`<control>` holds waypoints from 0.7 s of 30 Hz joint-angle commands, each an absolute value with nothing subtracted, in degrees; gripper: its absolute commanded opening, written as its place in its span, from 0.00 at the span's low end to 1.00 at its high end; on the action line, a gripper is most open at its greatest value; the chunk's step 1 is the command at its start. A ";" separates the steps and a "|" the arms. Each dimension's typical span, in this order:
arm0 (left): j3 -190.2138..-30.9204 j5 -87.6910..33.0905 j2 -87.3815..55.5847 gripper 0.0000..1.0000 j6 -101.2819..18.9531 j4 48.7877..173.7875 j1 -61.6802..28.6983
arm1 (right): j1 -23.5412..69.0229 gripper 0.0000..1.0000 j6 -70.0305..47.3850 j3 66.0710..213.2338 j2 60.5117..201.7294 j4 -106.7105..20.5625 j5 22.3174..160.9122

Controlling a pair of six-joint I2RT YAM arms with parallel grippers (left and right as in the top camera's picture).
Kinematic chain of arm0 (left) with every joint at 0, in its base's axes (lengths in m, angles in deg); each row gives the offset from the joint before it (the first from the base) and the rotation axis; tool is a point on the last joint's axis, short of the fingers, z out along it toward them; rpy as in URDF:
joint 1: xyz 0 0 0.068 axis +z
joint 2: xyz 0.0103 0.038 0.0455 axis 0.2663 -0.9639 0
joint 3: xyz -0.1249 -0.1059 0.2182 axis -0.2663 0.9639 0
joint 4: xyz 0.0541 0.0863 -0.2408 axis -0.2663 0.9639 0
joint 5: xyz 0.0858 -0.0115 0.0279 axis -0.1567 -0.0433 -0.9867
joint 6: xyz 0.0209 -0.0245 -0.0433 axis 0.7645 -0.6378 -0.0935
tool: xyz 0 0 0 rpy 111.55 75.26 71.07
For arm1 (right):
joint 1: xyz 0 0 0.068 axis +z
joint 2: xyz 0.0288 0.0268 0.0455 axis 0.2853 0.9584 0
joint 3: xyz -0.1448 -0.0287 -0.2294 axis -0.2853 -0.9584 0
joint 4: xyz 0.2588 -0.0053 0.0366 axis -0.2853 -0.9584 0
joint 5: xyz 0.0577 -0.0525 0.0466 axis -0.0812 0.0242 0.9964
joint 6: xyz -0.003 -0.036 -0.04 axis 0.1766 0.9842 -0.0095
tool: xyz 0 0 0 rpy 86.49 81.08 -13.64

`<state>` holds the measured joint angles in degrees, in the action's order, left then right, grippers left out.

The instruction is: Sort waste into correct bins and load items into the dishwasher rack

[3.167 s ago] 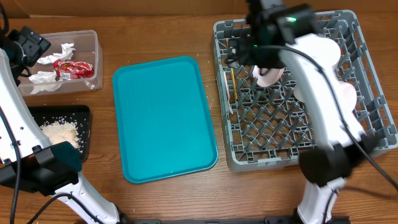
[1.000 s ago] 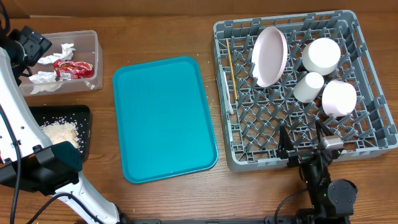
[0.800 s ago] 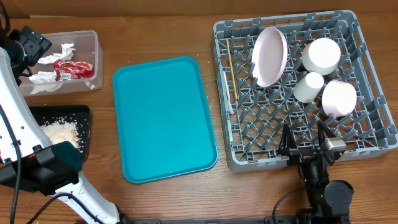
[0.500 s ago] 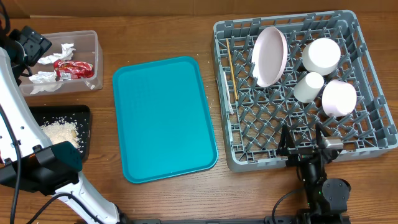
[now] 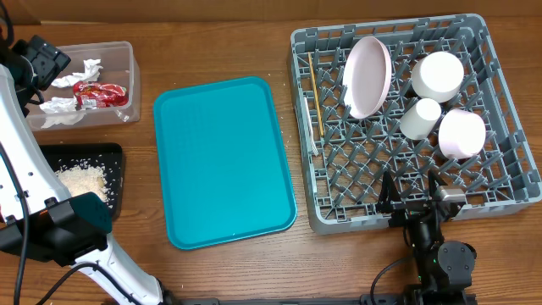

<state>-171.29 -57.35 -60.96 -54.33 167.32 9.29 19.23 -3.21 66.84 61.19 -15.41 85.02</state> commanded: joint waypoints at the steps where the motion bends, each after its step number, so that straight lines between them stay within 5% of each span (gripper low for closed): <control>1: -171.39 -58.07 -61.35 1.00 -54.86 167.23 8.90 | 19.08 1.00 -3.43 66.25 60.69 -15.09 84.50; 15: -164.14 -62.84 -50.90 1.00 -48.34 166.03 5.84 | 19.08 1.00 -3.41 66.25 60.69 -15.09 84.50; 21: -135.92 -62.80 -31.25 1.00 -37.33 144.50 -3.96 | 19.08 1.00 -3.43 66.25 60.69 -15.09 84.50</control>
